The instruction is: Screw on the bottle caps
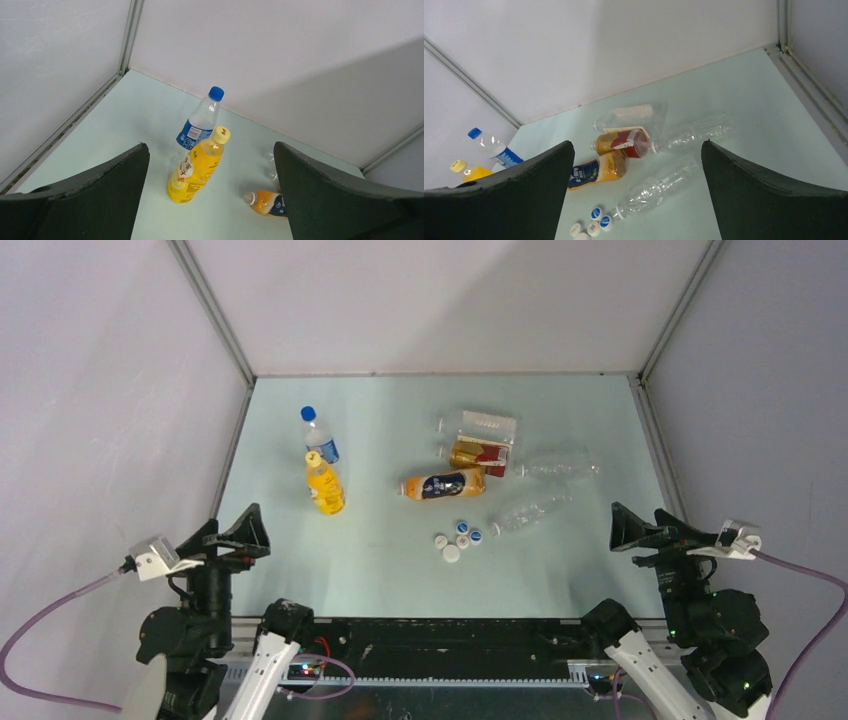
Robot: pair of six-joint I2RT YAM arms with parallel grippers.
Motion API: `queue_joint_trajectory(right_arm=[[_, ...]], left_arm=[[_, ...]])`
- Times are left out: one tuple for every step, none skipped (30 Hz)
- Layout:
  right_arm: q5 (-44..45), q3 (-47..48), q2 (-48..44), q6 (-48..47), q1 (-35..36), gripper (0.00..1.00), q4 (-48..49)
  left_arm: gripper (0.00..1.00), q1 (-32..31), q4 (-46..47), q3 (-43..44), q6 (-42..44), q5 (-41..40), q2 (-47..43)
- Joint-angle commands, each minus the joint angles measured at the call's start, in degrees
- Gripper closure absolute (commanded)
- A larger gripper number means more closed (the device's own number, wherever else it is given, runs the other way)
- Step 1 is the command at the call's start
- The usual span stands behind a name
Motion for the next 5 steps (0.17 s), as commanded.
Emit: queue_joint_trajectory(right_arm=[[2.14,1.19,-4.04,3.78,-0.04,0.01,-2.90],[1.77,1.19,-4.05,4.08,-0.03,0.01,-3.39],[1.57,1.19,-4.08,4.64,0.00,0.01,-3.65],[1.32,1.19,-4.10,4.95,-0.04,0.01,-4.39],[1.17,1.19,-4.09,5.56,0.00,0.01,-5.35]], left_arm=[[0.00,0.33,0.02,-0.41,-1.44,-0.44,-12.95],[0.00,0.36,-0.06,-0.60,-1.66,-0.23,-13.11],[0.00,0.34,-0.17,-1.09,-2.08,-0.19,-13.15],[0.00,0.37,-0.20,-1.29,-2.15,0.10,-13.01],[0.00,0.39,-0.20,-1.66,-2.32,0.28,-12.88]])
